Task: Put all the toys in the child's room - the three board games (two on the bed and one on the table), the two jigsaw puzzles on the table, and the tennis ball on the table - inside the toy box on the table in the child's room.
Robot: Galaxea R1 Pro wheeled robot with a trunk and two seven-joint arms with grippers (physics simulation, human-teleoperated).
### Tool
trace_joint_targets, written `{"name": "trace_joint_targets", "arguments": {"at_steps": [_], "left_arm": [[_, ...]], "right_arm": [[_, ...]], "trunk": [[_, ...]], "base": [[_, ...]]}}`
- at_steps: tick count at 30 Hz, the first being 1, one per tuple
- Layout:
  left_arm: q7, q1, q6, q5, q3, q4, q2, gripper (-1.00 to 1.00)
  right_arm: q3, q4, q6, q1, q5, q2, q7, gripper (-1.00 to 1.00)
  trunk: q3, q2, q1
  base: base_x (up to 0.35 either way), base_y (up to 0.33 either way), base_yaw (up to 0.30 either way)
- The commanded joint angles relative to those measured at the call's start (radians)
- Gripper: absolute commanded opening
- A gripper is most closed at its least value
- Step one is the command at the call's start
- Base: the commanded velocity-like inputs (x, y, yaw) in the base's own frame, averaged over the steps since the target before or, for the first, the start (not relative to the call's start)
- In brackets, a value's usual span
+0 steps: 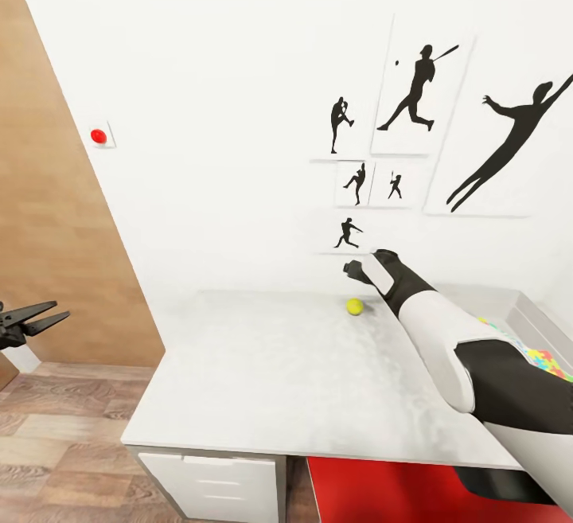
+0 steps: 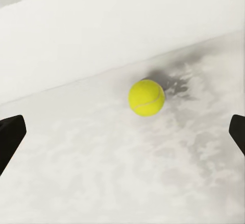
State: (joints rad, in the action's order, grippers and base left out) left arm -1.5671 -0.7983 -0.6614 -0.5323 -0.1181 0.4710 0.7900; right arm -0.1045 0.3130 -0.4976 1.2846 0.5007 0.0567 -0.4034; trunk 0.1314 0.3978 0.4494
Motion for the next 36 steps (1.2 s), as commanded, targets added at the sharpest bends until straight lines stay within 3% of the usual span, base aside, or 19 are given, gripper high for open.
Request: {"name": "trace_joint_targets", "arguments": {"at_steps": [1,26,36], "left_arm": [[-0.004,-0.001,-0.011,0.0,0.001,0.0,0.0,1.0],[-0.004,-0.001,-0.009,0.001,0.001,0.0,-0.001,1.0],[-0.004,-0.001,-0.008,0.001,0.001,0.0,-0.001,1.0]], "right_arm": [[-0.011,0.001,-0.004,0.001,0.01,-0.001,-0.008,1.0],[-0.016,0.003,-0.001,0.001,0.011,-0.001,-0.006,1.0],[-0.015,0.003,-0.001,0.0,0.012,-0.014,-0.006,1.0]], "trunk": [[0.003,0.002,0.001],[0.042,0.002,0.001],[0.057,0.002,0.001]], "base": [[0.0,0.0,0.0],[0.0,0.0,0.0],[0.0,0.0,0.0]]}}
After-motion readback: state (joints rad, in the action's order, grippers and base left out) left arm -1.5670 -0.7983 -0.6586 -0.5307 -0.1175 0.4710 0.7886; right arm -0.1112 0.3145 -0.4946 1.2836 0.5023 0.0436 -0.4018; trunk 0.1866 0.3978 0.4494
